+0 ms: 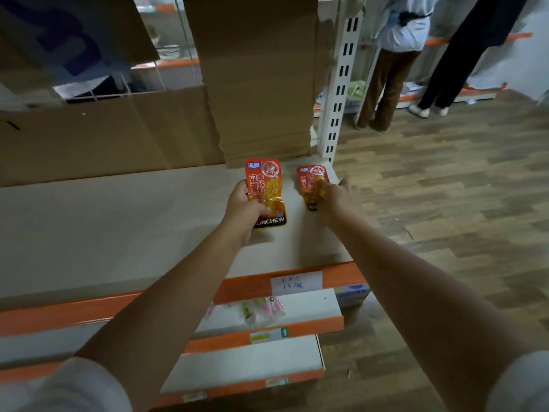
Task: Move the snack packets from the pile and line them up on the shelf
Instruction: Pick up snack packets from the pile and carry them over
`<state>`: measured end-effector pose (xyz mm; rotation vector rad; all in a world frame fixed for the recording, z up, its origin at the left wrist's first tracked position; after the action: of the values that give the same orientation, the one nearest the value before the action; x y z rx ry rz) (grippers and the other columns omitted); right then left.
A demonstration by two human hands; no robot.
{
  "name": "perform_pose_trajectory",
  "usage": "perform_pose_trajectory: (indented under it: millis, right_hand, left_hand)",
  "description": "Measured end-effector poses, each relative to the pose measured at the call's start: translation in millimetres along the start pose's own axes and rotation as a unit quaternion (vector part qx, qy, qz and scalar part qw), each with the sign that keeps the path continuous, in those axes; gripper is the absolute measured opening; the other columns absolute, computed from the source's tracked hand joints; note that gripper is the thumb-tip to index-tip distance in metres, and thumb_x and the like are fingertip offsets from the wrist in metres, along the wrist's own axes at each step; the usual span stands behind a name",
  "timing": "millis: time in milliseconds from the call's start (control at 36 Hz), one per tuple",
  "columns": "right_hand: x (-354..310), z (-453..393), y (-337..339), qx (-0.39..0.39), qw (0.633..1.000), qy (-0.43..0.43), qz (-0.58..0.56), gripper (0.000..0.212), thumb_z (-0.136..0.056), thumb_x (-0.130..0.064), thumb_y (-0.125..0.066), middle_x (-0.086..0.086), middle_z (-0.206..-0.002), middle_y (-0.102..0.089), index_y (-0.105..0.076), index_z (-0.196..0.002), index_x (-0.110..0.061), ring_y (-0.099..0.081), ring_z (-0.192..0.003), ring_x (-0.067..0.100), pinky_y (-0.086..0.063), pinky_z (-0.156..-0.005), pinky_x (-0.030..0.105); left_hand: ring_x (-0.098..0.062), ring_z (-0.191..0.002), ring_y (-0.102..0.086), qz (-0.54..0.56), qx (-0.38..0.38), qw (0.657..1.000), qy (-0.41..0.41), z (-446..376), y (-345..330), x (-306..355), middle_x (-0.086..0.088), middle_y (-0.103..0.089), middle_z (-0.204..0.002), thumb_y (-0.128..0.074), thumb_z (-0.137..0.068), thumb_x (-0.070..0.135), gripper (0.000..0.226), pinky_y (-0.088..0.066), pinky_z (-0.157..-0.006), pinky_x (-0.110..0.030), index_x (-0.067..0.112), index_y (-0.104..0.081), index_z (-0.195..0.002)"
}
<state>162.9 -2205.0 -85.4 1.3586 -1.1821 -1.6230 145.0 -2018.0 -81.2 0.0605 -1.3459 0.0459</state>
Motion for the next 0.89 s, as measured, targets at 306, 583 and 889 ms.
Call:
perform_pose_trajectory:
  millis: [306,583,889]
  right_hand:
    - [-11.6,-26.0,-0.8,0.016,1.0,-0.008,-0.003,0.049,-0.09,-0.01,-0.046,0.014,-0.125,-0.04,-0.044,-0.136,-0.028,-0.041,-0.115,0.032,-0.038,-0.093,0.036]
    - [-10.6,-32.4,-5.2,0.072,0.996,-0.013,-0.06,0.043,-0.091,-0.013,-0.049,0.012,-0.122,-0.041,-0.05,-0.132,-0.028,-0.04,-0.112,0.031,-0.034,-0.09,0.034]
    - [-22.0,6.6,3.2,0.119,0.952,0.077,-0.27,0.021,-0.086,-0.003,-0.055,0.01,-0.104,-0.058,-0.066,-0.104,-0.008,-0.054,-0.092,0.022,-0.036,-0.071,0.021]
  left_hand:
    - [-0.025,-0.102,-0.056,0.002,-0.011,0.999,0.04,-14.1,3.6,-7.2,0.0,-0.06,-0.104,-0.057,-0.075,-0.017,0.056,-0.049,-0.089,-0.057,0.023,-0.047,-0.114]
    - [-0.027,-0.104,-0.056,0.01,-0.02,0.998,0.056,-17.4,3.2,-7.2,-0.004,-0.059,-0.111,-0.057,-0.076,-0.016,0.056,-0.056,-0.073,-0.05,0.024,-0.048,-0.113]
    - [-0.02,-0.097,-0.056,0.018,-0.018,1.0,0.015,-14.5,-10.7,-1.1,-0.004,-0.059,-0.101,-0.051,-0.073,-0.025,0.057,-0.046,-0.071,-0.026,0.011,-0.05,-0.117]
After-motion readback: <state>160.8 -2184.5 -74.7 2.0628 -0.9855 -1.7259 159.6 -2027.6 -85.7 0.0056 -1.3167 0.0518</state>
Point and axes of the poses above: each hand's wrist, its own z-axis away from the middle knuckle, its own y-axis out of the back of the hand, x = y × z, the point moved 5 cm from there along -z, towards the middle knuckle
